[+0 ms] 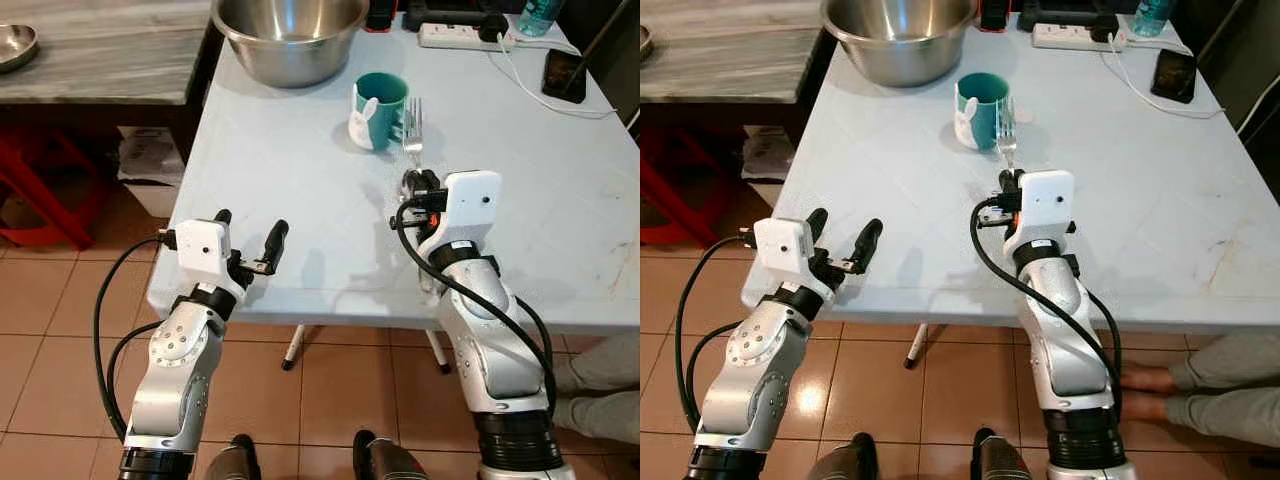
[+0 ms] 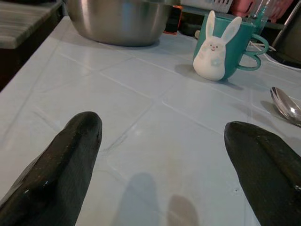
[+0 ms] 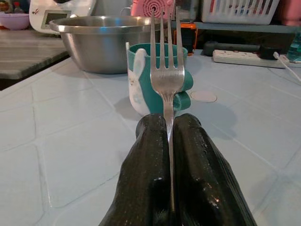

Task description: Setting the table

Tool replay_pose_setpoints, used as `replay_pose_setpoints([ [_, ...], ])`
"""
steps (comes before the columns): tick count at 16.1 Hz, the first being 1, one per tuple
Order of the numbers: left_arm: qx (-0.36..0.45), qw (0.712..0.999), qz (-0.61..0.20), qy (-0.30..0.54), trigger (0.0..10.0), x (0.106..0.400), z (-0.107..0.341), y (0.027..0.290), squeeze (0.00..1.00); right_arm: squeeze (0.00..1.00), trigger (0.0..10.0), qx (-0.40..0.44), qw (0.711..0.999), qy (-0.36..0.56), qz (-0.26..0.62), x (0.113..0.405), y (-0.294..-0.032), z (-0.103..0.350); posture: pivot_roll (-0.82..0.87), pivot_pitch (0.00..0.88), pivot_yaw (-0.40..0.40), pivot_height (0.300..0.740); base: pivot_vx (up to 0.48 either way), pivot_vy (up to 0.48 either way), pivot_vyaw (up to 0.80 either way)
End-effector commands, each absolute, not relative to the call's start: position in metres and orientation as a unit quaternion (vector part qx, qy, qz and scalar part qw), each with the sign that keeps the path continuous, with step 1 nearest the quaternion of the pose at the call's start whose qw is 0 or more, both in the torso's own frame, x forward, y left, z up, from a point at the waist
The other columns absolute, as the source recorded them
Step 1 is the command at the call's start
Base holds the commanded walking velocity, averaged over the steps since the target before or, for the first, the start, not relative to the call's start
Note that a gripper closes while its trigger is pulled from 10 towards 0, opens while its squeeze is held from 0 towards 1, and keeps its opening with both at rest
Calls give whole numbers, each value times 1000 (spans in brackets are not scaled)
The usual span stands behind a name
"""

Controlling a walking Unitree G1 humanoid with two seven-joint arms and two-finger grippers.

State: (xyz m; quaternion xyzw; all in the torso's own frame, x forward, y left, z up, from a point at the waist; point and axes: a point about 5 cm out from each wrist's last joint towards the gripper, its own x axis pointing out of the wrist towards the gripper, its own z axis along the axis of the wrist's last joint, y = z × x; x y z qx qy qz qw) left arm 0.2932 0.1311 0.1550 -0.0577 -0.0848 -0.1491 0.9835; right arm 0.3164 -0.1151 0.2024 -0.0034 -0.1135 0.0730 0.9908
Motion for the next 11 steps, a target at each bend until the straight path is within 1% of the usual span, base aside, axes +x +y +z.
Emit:
replay_pose_setpoints([
  [1,-56,984,-147,-80,10000,292,152,134,0,0,10000,2,991,-114,70,317,-115,203,-124,246,-13,740,0,270,0],
  [8,-54,984,-148,-78,10000,292,151,133,0,0,10000,3,991,-116,71,317,-114,202,-123,245,-12,740,0,305,0],
  [11,-56,986,-128,-86,10000,295,153,135,0,0,10000,1,991,-117,71,318,-114,202,-124,243,-13,740,0,311,0],
])
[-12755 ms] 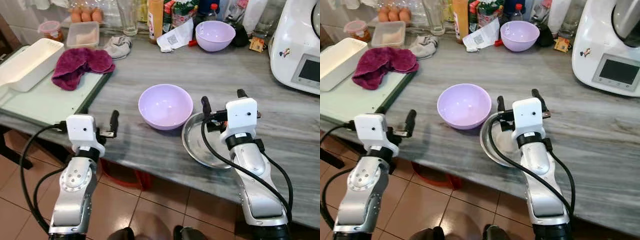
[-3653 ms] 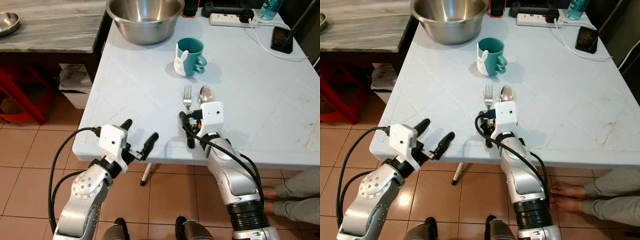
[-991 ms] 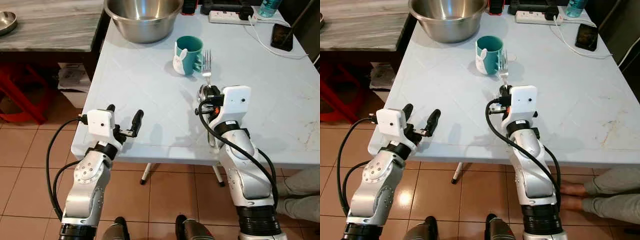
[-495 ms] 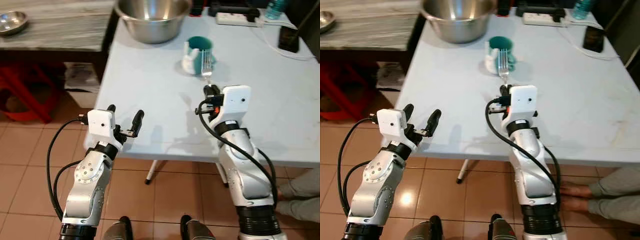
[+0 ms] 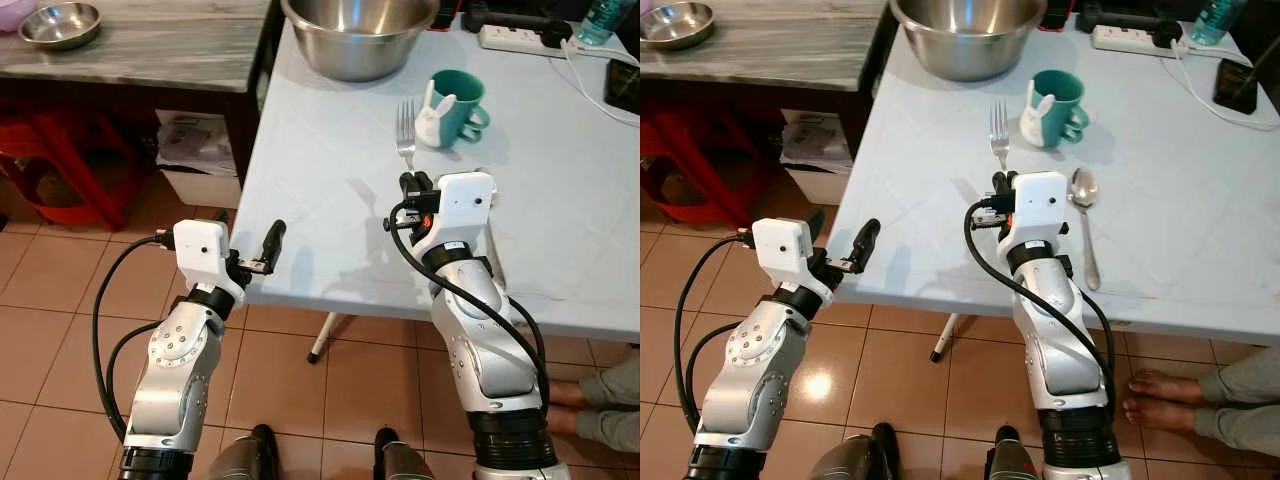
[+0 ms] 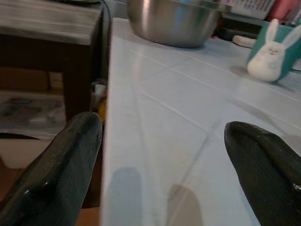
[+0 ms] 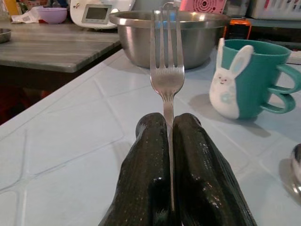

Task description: Setting the table

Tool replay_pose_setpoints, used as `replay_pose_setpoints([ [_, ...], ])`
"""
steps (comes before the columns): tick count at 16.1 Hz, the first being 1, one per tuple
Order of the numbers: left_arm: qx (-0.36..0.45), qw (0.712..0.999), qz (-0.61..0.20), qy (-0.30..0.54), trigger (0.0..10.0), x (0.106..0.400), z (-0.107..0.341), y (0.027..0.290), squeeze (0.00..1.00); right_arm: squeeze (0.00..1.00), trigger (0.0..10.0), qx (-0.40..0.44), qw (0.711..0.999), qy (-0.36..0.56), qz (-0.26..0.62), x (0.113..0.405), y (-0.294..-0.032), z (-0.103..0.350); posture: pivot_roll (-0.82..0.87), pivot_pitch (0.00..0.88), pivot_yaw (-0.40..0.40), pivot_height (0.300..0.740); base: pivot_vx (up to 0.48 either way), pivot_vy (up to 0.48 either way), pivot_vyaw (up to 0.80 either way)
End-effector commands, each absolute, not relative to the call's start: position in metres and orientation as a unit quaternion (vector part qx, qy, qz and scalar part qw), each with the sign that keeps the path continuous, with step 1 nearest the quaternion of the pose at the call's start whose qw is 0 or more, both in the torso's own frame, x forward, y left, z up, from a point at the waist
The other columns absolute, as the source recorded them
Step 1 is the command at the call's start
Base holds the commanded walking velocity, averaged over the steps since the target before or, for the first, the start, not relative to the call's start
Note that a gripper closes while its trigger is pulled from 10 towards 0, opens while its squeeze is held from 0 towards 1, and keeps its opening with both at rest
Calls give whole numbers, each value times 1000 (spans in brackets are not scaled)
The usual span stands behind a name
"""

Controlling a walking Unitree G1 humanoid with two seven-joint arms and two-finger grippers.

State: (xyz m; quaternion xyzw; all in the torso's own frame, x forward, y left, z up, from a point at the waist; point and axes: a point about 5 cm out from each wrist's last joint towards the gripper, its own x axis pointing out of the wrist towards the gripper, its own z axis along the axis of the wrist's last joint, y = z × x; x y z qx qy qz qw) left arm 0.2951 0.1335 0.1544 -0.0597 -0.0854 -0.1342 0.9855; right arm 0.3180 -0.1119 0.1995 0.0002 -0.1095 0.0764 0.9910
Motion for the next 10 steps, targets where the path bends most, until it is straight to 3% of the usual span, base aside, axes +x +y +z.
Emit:
replay_pose_setpoints([
  [1,-55,987,-122,-91,10000,297,155,135,0,0,10000,1,991,-117,71,318,-114,202,-124,243,-13,740,0,307,0],
  [10,-48,989,-98,-96,10000,300,155,143,0,0,10000,-27,991,-119,55,307,-124,193,-136,231,-4,740,0,366,0],
])
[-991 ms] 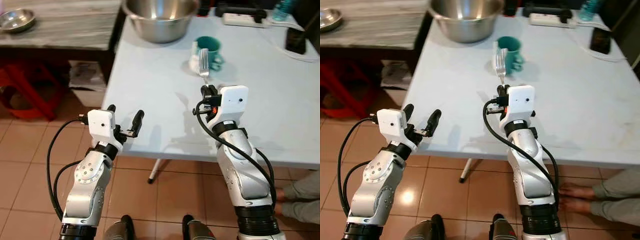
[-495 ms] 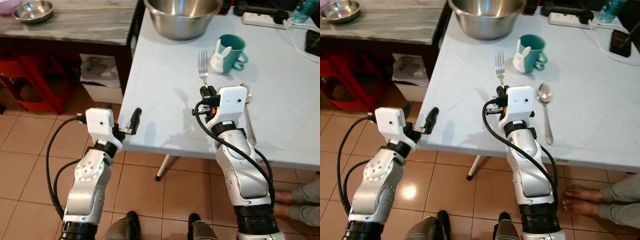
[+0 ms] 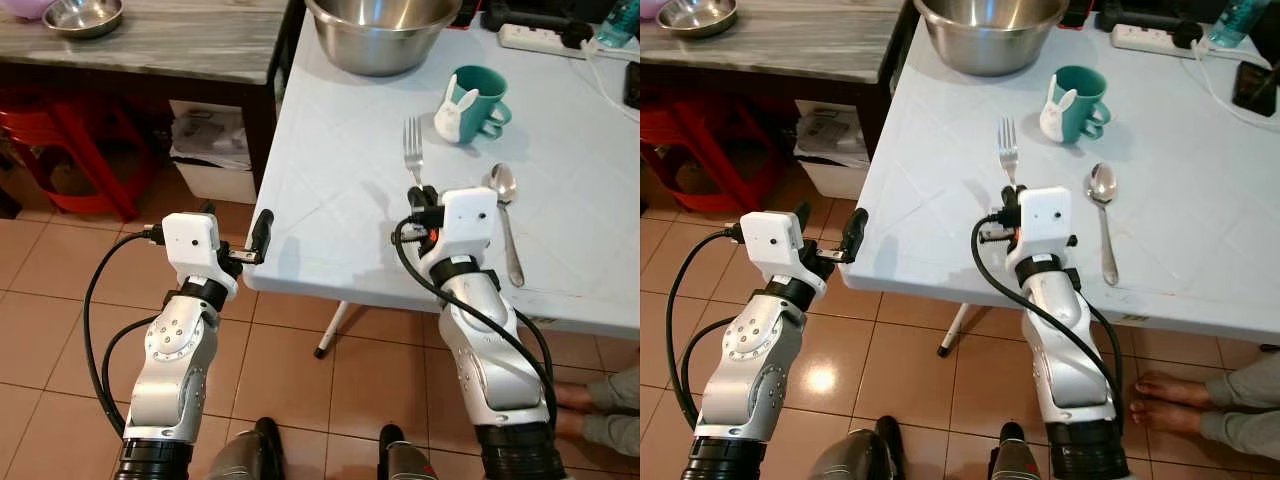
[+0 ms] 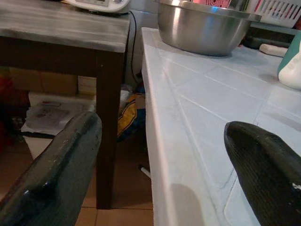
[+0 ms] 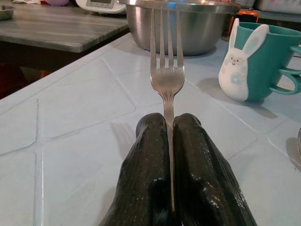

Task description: Setting the table

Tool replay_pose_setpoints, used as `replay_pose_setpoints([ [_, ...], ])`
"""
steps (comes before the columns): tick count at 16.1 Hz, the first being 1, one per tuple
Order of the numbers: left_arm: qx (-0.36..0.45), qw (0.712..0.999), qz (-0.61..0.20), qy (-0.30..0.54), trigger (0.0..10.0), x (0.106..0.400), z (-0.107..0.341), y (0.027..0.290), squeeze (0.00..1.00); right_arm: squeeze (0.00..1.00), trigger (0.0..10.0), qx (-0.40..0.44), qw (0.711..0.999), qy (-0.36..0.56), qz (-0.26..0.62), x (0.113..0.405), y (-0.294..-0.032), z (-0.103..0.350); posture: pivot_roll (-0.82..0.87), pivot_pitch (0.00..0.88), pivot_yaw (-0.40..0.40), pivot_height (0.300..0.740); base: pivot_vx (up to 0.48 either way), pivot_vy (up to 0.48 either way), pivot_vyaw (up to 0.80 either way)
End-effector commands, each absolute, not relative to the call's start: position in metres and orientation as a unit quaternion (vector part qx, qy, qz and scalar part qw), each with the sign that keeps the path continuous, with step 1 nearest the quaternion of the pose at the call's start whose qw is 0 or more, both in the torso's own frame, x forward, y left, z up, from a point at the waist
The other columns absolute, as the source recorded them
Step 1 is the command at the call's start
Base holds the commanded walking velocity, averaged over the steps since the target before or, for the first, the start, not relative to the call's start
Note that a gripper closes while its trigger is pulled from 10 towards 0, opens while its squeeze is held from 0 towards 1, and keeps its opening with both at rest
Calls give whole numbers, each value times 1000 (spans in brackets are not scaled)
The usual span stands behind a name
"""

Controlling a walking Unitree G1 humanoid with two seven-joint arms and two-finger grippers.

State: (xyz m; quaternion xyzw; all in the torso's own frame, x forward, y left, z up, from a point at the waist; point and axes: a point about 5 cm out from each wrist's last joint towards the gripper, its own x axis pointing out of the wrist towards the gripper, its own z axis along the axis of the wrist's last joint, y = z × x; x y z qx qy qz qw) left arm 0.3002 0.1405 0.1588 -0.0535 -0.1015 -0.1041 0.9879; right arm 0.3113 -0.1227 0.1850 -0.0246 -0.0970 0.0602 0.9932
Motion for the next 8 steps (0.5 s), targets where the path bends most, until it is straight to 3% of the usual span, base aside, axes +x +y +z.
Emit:
replay_pose_setpoints([
  [1,-48,989,-99,-97,10000,300,155,142,0,0,10000,-26,991,-119,55,307,-124,193,-137,228,-2,740,0,476,0],
  [8,-49,989,-102,-97,10000,300,155,139,0,0,10000,-26,991,-123,52,309,-124,193,-132,226,2,740,0,479,0],
])
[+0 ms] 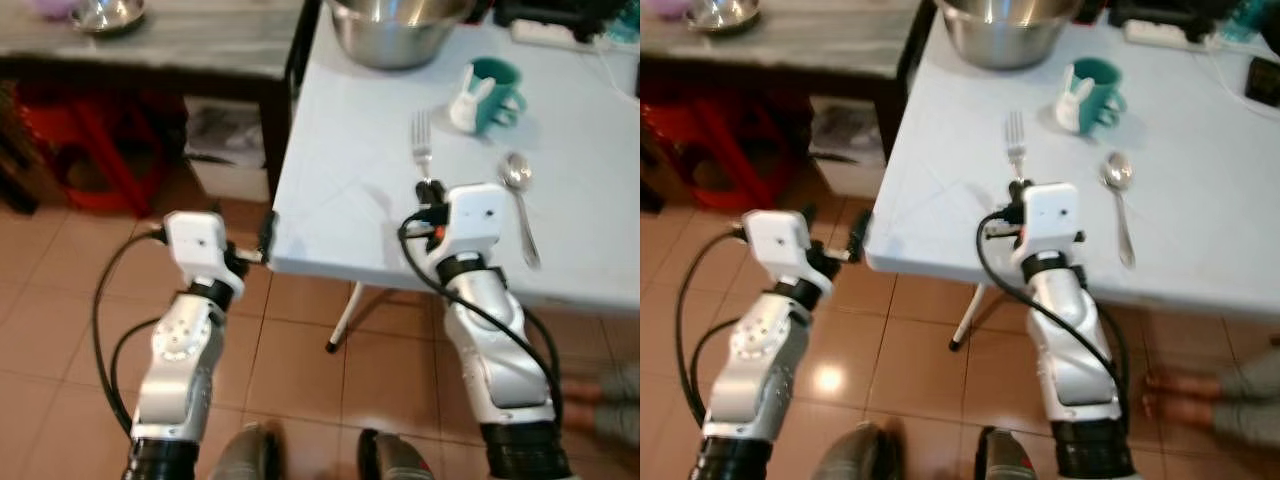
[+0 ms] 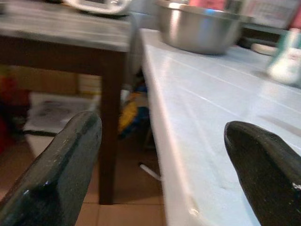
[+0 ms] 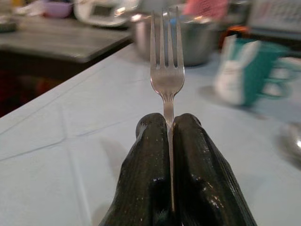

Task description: Setting the table

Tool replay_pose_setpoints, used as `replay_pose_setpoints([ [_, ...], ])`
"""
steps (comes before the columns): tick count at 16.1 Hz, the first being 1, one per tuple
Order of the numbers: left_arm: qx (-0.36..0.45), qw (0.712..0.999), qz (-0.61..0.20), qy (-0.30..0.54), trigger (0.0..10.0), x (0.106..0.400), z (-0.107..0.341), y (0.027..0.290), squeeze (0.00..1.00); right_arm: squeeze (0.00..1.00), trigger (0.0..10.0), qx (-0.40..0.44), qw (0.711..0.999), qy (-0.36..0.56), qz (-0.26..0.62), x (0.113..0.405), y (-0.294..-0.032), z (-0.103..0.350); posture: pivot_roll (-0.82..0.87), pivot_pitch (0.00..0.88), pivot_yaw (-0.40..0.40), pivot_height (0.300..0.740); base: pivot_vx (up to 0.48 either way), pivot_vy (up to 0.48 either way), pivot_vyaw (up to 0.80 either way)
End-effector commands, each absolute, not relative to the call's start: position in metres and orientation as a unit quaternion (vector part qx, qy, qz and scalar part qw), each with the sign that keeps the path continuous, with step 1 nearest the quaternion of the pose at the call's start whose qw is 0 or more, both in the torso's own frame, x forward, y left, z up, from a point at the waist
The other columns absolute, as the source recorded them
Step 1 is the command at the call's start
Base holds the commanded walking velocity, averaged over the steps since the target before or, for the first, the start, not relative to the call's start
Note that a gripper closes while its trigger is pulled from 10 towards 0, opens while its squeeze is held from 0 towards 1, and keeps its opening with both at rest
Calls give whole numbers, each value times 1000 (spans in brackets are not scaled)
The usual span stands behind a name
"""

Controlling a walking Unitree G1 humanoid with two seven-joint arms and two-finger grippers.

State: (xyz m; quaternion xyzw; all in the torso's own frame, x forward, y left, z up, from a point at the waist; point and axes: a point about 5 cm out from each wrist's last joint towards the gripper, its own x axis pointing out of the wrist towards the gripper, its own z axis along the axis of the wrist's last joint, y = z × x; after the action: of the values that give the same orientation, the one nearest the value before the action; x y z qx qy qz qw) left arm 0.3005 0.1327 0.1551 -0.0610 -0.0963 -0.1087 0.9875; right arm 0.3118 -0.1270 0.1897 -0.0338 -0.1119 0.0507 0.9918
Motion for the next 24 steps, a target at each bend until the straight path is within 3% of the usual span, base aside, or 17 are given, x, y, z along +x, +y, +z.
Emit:
replay_pose_setpoints([
  [1,-48,989,-102,-96,10000,300,154,138,0,0,10000,-26,991,-122,52,308,-125,192,-132,226,2,740,0,480,0],
  [9,-42,989,-100,-104,10000,301,156,135,0,0,10000,-24,991,-124,49,309,-124,191,-127,222,8,740,0,477,0],
  [14,-52,986,-115,-109,10000,299,157,131,0,0,10000,-26,991,-125,49,310,-124,190,-128,224,11,740,0,0,0],
  [24,-58,985,-124,-102,10000,297,155,129,0,0,10000,-30,991,-124,49,309,-124,189,-131,231,10,740,337,0,0],
])
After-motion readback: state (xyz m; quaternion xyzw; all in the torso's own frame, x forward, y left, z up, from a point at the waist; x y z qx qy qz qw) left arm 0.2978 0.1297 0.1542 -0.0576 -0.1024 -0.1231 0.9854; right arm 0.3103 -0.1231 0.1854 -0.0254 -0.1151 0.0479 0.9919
